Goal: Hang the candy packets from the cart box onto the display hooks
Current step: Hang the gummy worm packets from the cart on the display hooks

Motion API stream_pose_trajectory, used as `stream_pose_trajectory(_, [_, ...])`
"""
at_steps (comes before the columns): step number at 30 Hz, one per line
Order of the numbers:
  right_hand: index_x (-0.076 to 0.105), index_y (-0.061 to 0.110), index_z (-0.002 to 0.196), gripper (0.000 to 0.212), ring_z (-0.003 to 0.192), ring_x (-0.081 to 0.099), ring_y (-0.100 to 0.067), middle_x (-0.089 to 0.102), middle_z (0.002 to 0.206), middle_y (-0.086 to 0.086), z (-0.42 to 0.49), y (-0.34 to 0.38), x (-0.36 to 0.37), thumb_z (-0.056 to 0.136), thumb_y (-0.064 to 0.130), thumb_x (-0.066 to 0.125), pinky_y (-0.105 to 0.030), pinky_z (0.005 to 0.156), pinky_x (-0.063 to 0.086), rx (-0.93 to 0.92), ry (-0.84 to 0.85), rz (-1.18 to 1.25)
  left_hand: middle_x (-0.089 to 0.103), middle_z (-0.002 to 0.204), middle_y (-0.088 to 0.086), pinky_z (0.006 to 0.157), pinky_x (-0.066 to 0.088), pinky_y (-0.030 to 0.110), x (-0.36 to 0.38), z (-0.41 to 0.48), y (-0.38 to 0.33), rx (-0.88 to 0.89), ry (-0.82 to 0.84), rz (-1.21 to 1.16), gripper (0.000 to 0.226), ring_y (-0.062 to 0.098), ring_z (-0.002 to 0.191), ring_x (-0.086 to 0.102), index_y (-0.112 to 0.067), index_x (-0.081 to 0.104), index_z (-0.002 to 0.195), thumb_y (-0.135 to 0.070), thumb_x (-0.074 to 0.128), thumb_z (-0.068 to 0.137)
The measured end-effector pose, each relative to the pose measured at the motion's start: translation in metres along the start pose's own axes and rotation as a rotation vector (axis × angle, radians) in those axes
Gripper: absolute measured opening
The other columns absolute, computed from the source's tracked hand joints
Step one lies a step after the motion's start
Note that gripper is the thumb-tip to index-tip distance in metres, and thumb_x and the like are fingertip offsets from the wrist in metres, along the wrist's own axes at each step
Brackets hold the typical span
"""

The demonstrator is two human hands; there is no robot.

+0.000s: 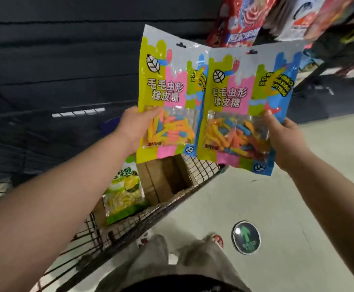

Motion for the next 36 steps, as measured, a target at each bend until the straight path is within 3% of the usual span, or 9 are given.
stream_pose_trajectory(3, [0.061,0.023,0.091,0.019,0.074,0.065,-0.008,0.066,0.085,0.01,-0.001,-0.002,-0.043,0.094,0.04,0.054,-0.025,0.063,0.057,0.008,-0.035,0.048,0.07,0.068,-0.006,0.047,0.052,0.018,0.05,-0.006,-0.008,0.027,0.074,0.022,0.013,0.001,0.05,0.066,-0.016,0.064,0.083,-0.009,0.061,0.092])
stream_pose_trajectory(6, [0.064,0.019,0.1,0.027,0.086,0.068,-0.018,0.07,0.096,0.001,0.0,-0.012,-0.103,0.091,0.044,0.057,-0.036,0.081,0.057,0.023,-0.121,0.066,0.069,0.069,-0.004,0.045,0.052,0.019,0.109,-0.014,-0.011,0.037,0.138,0.031,0.012,0.003,0.05,0.067,-0.016,0.065,0.084,-0.009,0.061,0.092])
stream_pose_trajectory(9, [0.065,0.018,0.096,0.029,0.09,0.069,-0.025,0.071,0.1,-0.004,0.001,-0.027,-0.173,0.089,0.045,0.059,-0.041,0.085,0.055,0.037,-0.183,0.094,0.07,0.062,-0.006,0.047,0.053,0.021,0.179,-0.031,-0.006,0.035,0.204,0.061,0.013,0.006,0.05,0.067,-0.017,0.064,0.083,-0.009,0.061,0.093])
stream_pose_trajectory(11, [0.066,0.018,0.09,0.027,0.083,0.069,-0.024,0.072,0.095,-0.005,0.001,-0.036,-0.222,0.089,0.044,0.06,-0.04,0.081,0.056,0.035,-0.204,0.098,0.07,0.067,-0.003,0.059,0.057,0.026,0.227,-0.046,0.0,0.029,0.237,0.079,0.01,0.009,0.055,0.068,-0.014,0.066,0.086,-0.008,0.061,0.092])
stream_pose_trajectory(15, [0.066,0.016,0.085,0.03,0.08,0.069,-0.024,0.072,0.09,-0.005,0.002,-0.053,-0.321,0.087,0.046,0.061,-0.039,0.08,0.056,0.031,-0.276,0.105,0.07,0.101,0.018,0.091,0.053,0.049,0.327,-0.083,0.012,0.022,0.32,0.099,0.013,0.032,0.092,0.068,-0.006,0.068,0.102,-0.007,0.061,0.091])
stream_pose_trajectory(19, [0.068,0.013,0.094,0.03,0.082,0.069,-0.025,0.072,0.09,-0.007,0.001,-0.068,-0.408,0.089,0.042,0.061,-0.042,0.082,0.057,0.019,-0.341,0.122,0.069,0.1,0.015,0.085,0.054,0.04,0.413,-0.116,0.019,0.063,0.381,0.114,0.013,0.029,0.088,0.067,-0.01,0.067,0.102,-0.006,0.059,0.092])
stream_pose_trajectory(24, [0.068,0.014,0.086,0.029,0.095,0.069,-0.034,0.073,0.099,-0.014,-0.002,-0.077,-0.484,0.088,0.043,0.062,-0.052,0.09,0.054,-0.011,-0.381,0.16,0.07,0.113,0.02,0.095,0.051,0.054,0.484,-0.146,0.023,0.092,0.427,0.149,0.022,0.036,0.104,0.067,-0.007,0.069,0.11,-0.008,0.063,0.089])
stream_pose_trajectory(32, [0.064,0.021,0.088,0.017,0.089,0.071,-0.033,0.073,0.093,-0.01,-0.001,-0.089,-0.558,0.09,0.038,0.061,-0.051,0.084,0.057,-0.047,-0.483,0.202,0.071,0.104,0.016,0.088,0.055,0.049,0.568,-0.166,0.007,0.149,0.523,0.215,0.013,0.034,0.095,0.068,-0.018,0.07,0.091,-0.009,0.06,0.092])
stream_pose_trajectory(36, [0.063,0.022,0.086,0.016,0.084,0.07,-0.029,0.072,0.091,-0.008,0.009,-0.091,-0.59,0.091,0.037,0.06,-0.047,0.08,0.058,-0.054,-0.534,0.201,0.07,0.09,0.012,0.072,0.057,0.034,0.614,-0.16,0.004,0.168,0.567,0.224,0.014,0.025,0.075,0.068,-0.017,0.067,0.088,-0.008,0.059,0.093])
Point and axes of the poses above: each hand's wrist, its own z-axis towards the middle knuckle, its own x-axis out of the palm, y = z × x, the point moved 9 cm from there along z, towards the middle knuckle
